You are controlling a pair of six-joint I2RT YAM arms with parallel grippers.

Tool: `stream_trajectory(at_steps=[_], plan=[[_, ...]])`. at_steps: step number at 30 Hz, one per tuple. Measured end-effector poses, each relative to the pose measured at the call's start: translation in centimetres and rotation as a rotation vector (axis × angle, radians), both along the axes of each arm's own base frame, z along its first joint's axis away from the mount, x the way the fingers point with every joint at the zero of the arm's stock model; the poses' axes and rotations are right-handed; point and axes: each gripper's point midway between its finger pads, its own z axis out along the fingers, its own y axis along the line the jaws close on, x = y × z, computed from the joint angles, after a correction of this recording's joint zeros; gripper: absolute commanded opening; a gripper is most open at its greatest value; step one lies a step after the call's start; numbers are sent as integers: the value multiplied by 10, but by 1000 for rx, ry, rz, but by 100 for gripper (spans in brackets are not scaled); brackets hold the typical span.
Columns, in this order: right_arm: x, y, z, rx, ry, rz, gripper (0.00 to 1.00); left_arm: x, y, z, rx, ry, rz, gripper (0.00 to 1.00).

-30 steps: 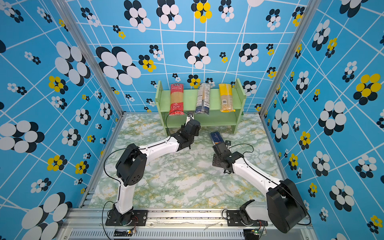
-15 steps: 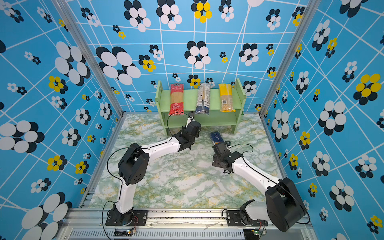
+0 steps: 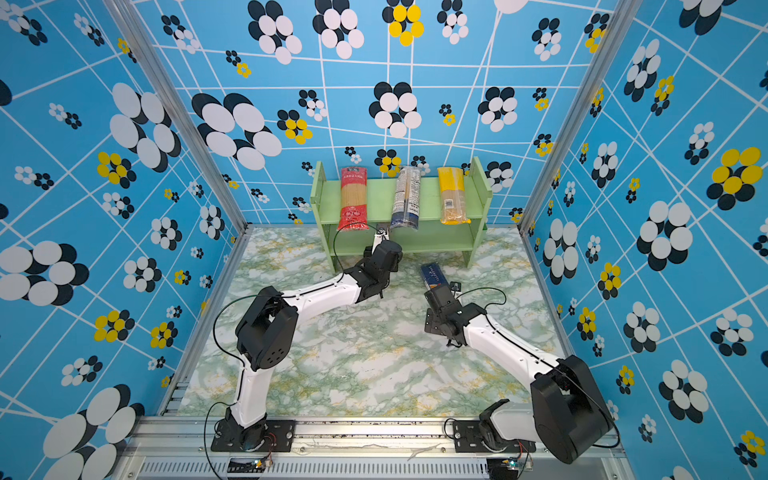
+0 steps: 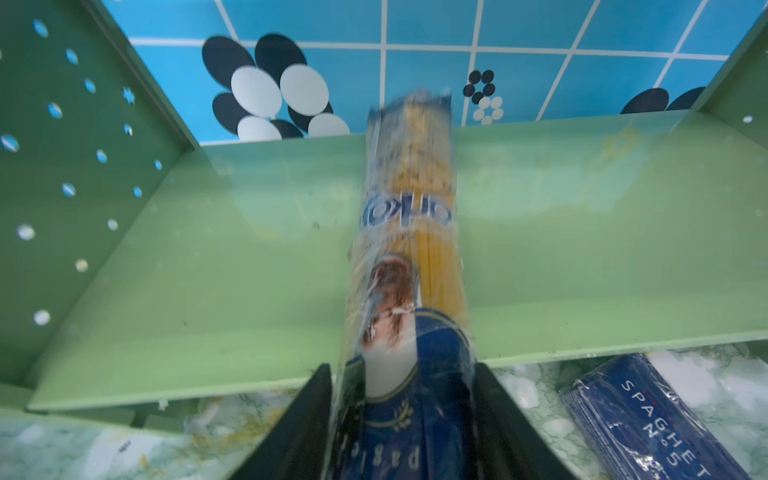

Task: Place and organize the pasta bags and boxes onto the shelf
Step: 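Slide the Anko bag farther into the lower tier with the left gripper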

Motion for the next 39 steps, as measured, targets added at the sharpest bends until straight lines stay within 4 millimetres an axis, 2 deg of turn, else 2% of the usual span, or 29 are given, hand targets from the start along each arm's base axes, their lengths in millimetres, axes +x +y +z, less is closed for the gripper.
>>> stream_trajectory(at_steps=[4, 13, 24, 31, 39], plan=[[0, 0, 0, -1, 1, 2, 95, 4, 0, 17, -37, -52, 18, 74], [0, 0, 0, -1, 0, 2, 96, 5, 0, 20, -45, -63, 22, 78], [0, 0, -2, -5, 6, 3, 95, 5, 1, 20, -49, -64, 28, 100], [0, 0, -3, -6, 9, 3, 96, 3, 1, 15, -42, -59, 31, 99], [0, 0, -3, -7, 9, 3, 96, -7, 0, -1, -14, -37, 25, 99]])
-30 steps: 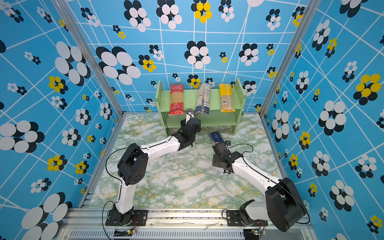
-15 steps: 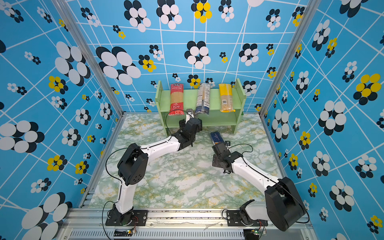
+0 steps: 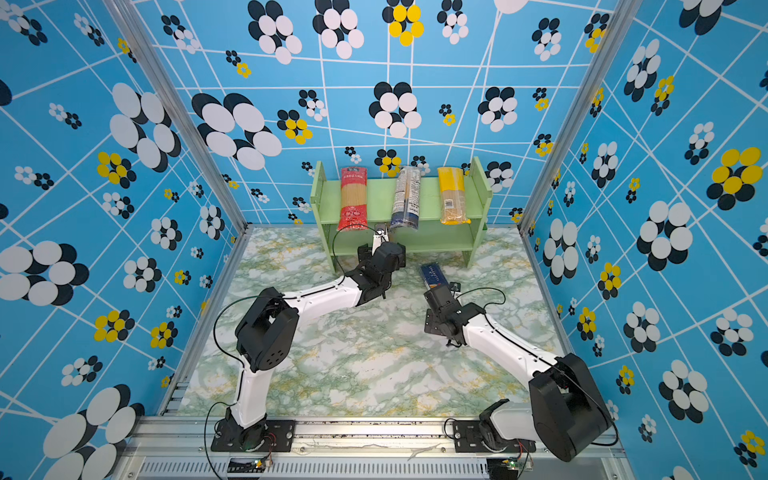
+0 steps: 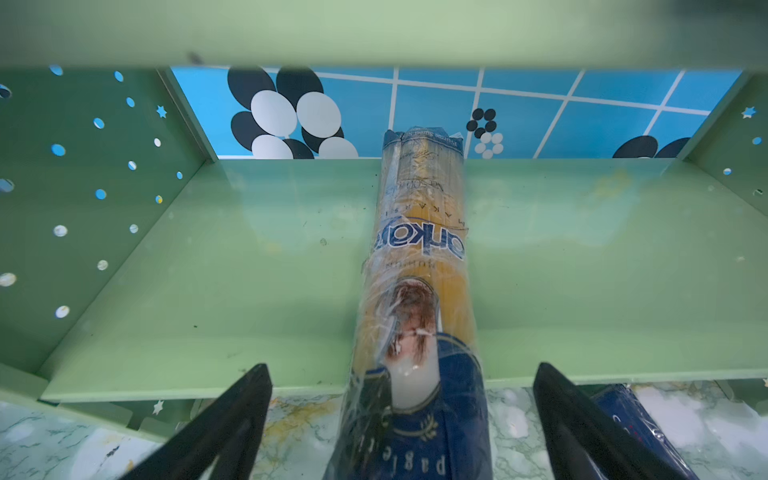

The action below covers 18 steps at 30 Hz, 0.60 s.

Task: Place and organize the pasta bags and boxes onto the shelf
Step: 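Slide the Anko bag farther into the lower tier with the left gripper, then lower the Anko bag onto the lower tier and open the left gripper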

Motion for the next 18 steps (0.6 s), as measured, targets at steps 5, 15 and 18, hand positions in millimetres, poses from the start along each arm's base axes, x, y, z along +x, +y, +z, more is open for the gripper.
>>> stream_trajectory(at_steps=[5, 15, 18], plan=[[0, 0, 0, 0, 0, 0, 96, -4, 1, -9, 13, 13, -4, 99], [0, 0, 0, 0, 0, 0, 96, -14, 6, 1, 1, -4, -8, 99], [0, 0, 0, 0, 0, 0, 96, -18, 5, 5, -1, -10, -15, 99]])
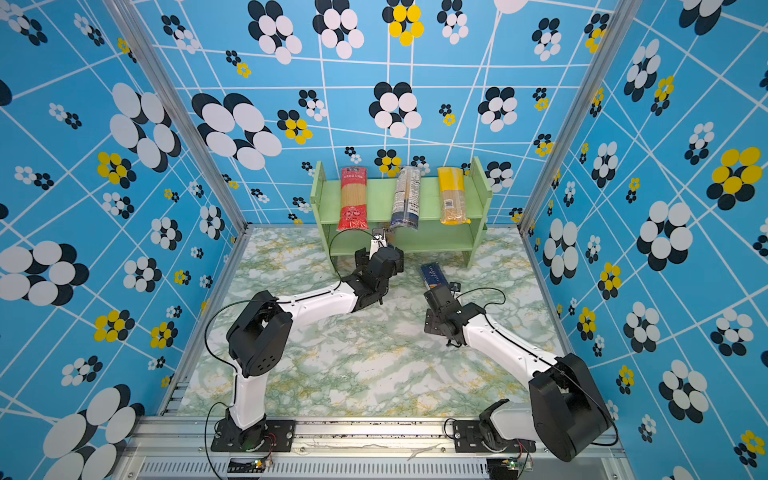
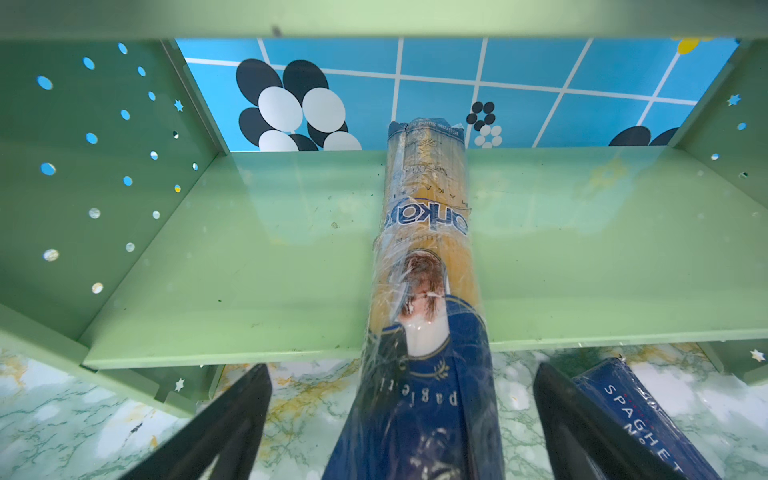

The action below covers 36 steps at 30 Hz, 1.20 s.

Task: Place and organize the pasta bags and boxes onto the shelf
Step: 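Lower the Anko bag onto the lower tier and open the left gripper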

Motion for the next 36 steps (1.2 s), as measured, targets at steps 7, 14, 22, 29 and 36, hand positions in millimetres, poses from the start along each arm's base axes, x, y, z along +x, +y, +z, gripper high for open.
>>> stream_trajectory(at_steps=[7, 14, 22, 29, 36], plan=[[0, 1, 0, 7, 1, 2, 96, -10, -2, 4, 2, -6, -12, 99], [-1, 2, 2, 17, -1, 6, 96, -21, 3, 10, 3, -10, -15, 99], [-1, 2, 2, 17, -1, 6, 96, -34, 5, 9, 12, -10, -20, 99], [-1, 2, 2, 17, -1, 6, 96, -43, 7, 13, 7, -11, -29, 99], [-1, 3, 2, 17, -1, 6, 96, -48, 9, 15, 4, -11, -31, 99]])
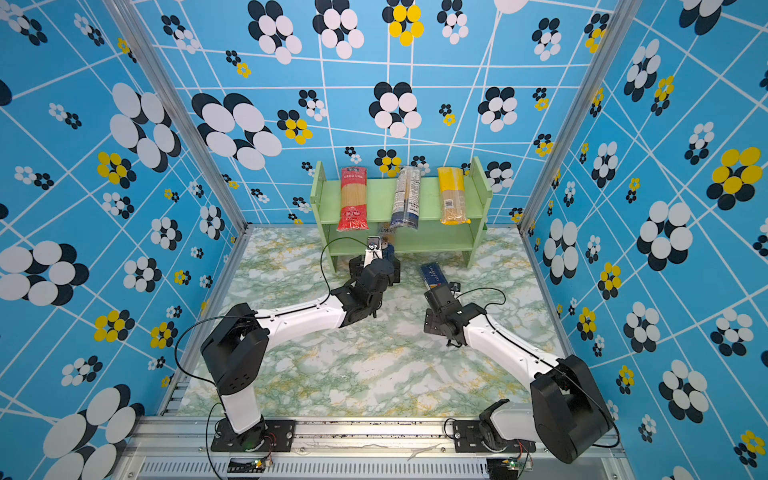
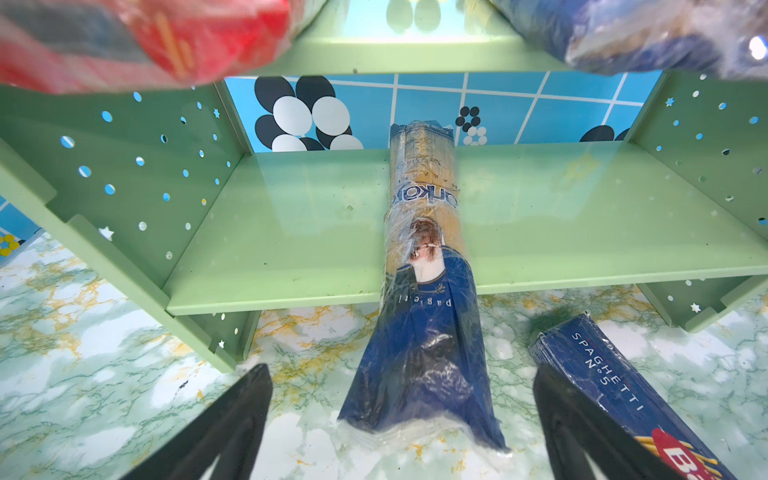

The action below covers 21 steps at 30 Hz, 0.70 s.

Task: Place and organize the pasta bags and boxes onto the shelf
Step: 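Lower the Anko bag onto the lower tier and open the left gripper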

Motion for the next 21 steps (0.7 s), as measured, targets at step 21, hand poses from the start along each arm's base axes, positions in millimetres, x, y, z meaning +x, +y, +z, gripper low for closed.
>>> stream_trajectory(at_steps=[21], plan=[[0, 2, -1, 7, 3, 3, 96, -27, 12, -19, 14, 55, -7, 99]])
